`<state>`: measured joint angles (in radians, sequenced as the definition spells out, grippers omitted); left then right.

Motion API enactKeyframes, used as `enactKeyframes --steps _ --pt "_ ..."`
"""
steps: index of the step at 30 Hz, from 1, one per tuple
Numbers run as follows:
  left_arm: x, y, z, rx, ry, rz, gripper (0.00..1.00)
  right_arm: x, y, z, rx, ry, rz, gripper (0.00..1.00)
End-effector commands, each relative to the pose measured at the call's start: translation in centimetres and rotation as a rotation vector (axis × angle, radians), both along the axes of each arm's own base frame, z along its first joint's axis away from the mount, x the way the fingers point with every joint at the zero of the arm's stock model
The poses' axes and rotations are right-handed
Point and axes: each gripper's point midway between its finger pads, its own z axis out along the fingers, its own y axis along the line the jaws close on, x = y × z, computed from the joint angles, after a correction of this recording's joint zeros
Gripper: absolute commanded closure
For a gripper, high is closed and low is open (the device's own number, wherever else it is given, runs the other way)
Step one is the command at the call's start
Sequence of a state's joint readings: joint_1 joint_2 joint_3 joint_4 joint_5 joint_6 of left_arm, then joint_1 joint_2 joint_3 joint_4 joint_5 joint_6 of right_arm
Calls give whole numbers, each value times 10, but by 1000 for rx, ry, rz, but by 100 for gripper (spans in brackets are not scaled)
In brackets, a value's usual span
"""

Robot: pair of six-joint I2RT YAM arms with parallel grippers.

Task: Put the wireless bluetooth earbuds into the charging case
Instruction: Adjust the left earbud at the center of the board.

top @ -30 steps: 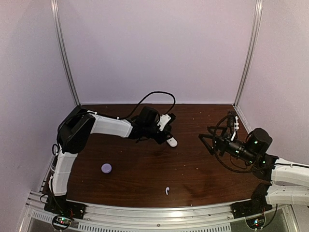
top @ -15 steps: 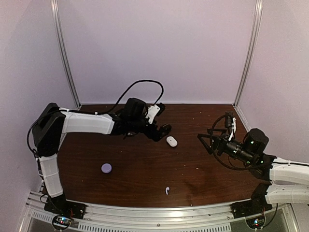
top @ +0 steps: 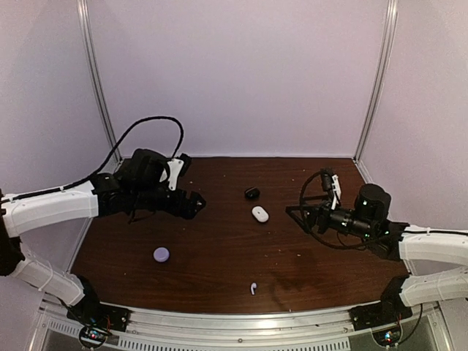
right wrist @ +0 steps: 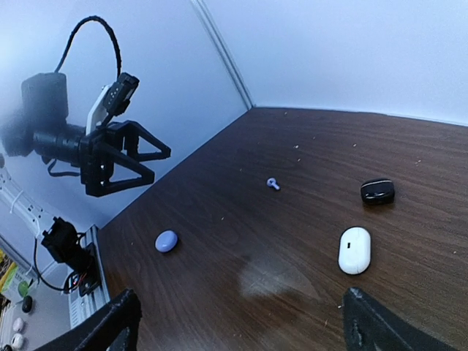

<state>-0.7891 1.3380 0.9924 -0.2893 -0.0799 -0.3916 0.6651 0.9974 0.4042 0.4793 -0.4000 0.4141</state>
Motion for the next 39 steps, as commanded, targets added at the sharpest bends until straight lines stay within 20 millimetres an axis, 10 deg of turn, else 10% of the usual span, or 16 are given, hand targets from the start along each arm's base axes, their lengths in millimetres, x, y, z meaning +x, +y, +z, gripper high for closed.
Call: enactKeyframes --steps 1,20,39 --pt "-34 54 -34 68 189 167 2 -30 29 -27 -73 98 248 11" --pt "-50 72 -44 -15 244 270 2 -140 81 -158 -505 388 441 55" --pt "-47 83 -32 -59 200 326 2 -101 160 -221 -793 255 318 83"
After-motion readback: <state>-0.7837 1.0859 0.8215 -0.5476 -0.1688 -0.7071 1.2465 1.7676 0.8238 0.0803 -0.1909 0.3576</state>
